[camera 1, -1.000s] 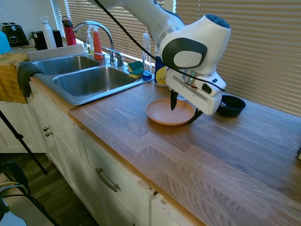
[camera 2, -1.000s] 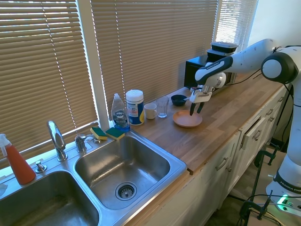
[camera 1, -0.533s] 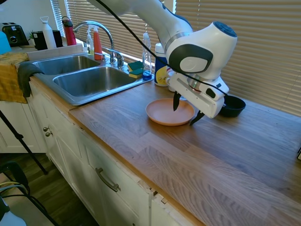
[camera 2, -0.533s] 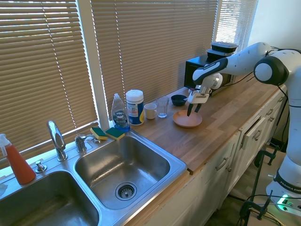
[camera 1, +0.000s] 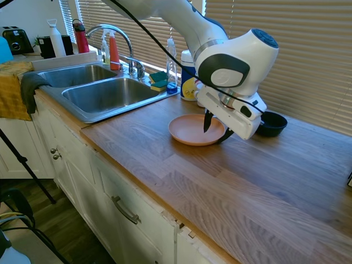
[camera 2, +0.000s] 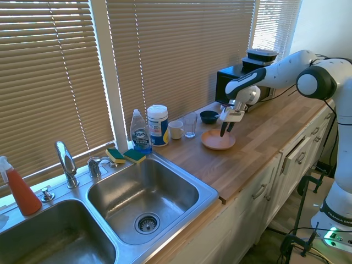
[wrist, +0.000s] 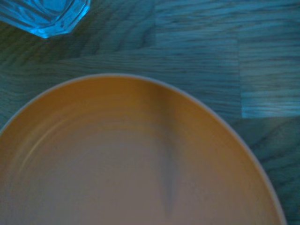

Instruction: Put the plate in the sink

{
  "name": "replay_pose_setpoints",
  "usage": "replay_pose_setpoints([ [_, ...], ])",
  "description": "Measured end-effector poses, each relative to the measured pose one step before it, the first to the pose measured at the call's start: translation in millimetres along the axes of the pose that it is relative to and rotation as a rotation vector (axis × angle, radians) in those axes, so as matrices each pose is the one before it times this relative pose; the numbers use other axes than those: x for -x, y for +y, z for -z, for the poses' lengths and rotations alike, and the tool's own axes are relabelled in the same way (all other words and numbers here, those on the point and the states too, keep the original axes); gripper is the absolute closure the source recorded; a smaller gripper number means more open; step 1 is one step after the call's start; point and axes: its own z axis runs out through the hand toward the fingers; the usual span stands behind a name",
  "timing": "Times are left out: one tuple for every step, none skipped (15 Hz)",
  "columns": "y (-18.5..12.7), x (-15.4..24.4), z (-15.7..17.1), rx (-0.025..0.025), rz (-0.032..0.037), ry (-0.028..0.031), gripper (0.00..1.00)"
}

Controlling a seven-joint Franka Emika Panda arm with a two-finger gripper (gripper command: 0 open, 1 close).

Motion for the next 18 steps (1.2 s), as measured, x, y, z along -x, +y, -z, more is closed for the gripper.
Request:
replay_pose_setpoints([
  [0.22,-0.16,-0.86,-0.00271,0.00001,-0.0017,1.0],
  [0.22,-0.11,-0.77,0.00002,-0.00059,-0.00111,1.0],
  [0.24,-0.11,-0.77,0.00036,-0.00072,-0.00101,1.0],
  [0.25,-0.12,-0.71,0.00044,-0.00068,-0.00093,1.0],
  [0.28,-0.13,-0.8,0.0005,-0.00073,-0.00104,1.0],
  [0.33,-0.17,-0.83,-0.0002,-0.00142,-0.00122,1.0],
  [0.4,-0.29,-1.13,-0.0046,-0.00259,-0.00245,1.0],
  [0.62,-0.38,-1.31,-0.00943,0.00088,-0.00453,1.0],
  [1.16,-0.51,0.25,-0.01296,0.0009,-0.00533,1.0],
  [1.69,-0.3,0.4,-0.00904,0.00406,-0.00825,1.0],
  [1.76,-0.05,0.55,-0.00748,0.00435,-0.01273,1.0],
  [2.45,1.2,-0.73,-0.00715,0.00279,-0.02458,1.0],
  [1.84,1.46,-1.07,-0.00472,0.00317,-0.022,1.0],
  [0.44,0.79,-0.58,-0.00389,0.00446,-0.00993,1.0],
  [0.02,1.02,-1.1,-0.00659,0.00795,-0.0098,1.0],
  [-0.28,1.35,-1.33,-0.00819,0.0011,-0.01184,1.0],
  [-0.35,1.84,-1.25,-0.01142,-0.00269,-0.01575,1.0],
  [-0.37,1.94,-0.61,-0.01301,-0.00428,-0.01105,1.0],
])
